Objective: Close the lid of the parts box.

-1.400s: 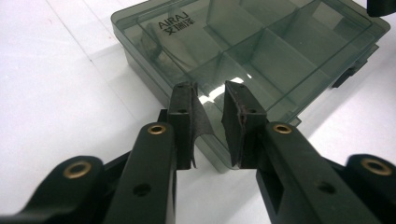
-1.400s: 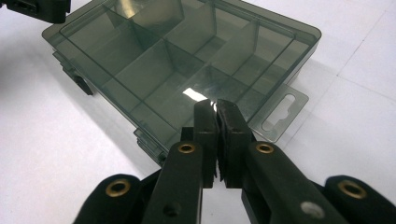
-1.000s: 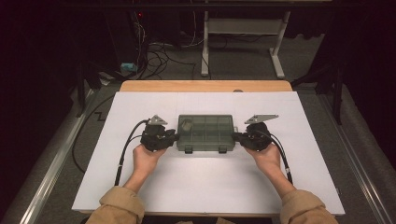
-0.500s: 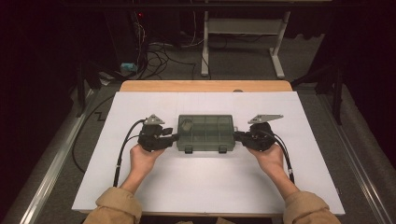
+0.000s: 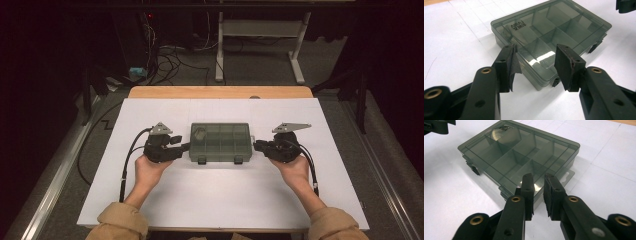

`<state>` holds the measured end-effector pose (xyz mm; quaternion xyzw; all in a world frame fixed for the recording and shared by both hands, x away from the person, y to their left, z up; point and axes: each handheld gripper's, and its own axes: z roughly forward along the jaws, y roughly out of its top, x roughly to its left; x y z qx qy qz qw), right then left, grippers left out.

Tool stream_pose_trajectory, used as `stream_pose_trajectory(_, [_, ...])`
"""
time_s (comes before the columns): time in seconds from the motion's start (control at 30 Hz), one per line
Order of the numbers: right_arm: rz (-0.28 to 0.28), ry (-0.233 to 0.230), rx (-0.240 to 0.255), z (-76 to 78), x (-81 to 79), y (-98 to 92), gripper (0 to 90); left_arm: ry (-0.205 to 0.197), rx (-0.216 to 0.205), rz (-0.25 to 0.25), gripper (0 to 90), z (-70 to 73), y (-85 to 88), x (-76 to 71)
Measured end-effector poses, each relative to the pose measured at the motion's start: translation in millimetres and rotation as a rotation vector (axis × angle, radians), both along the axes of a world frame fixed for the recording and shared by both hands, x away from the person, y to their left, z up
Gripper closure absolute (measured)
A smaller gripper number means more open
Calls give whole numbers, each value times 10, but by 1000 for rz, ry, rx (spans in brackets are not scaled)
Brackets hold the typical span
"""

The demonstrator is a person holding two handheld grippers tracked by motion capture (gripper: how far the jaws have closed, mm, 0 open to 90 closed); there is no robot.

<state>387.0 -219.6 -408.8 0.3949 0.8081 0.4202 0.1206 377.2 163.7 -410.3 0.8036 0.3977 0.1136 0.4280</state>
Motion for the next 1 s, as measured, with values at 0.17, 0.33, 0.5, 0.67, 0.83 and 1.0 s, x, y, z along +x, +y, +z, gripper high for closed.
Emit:
stream_pose_trajectory(0.17, [-2, -5, 11, 16, -30, -39, 778, -5, -13, 7, 499, -5, 32, -28])
stream_pose_trajectory(0.33, [-8, -12, 24, 24, -59, -103, 770, -5, -25, 10, 496, 7, 94, -64])
stream_pose_trajectory(0.5, [-20, -15, 31, 20, -83, -184, 764, -34, 16, 19, 474, 21, 124, -125])
stream_pose_trajectory(0.67, [-30, -20, 46, 23, -121, -250, 754, -30, -9, 24, 463, 3, 184, -165])
stream_pose_trajectory(0.83, [-36, -33, 58, 40, -183, -327, 743, -33, -28, 32, 453, 5, 256, -203])
stream_pose_trajectory(1.0, [-51, -42, 67, 42, -241, -420, 736, -46, -31, 34, 447, 16, 310, -258])
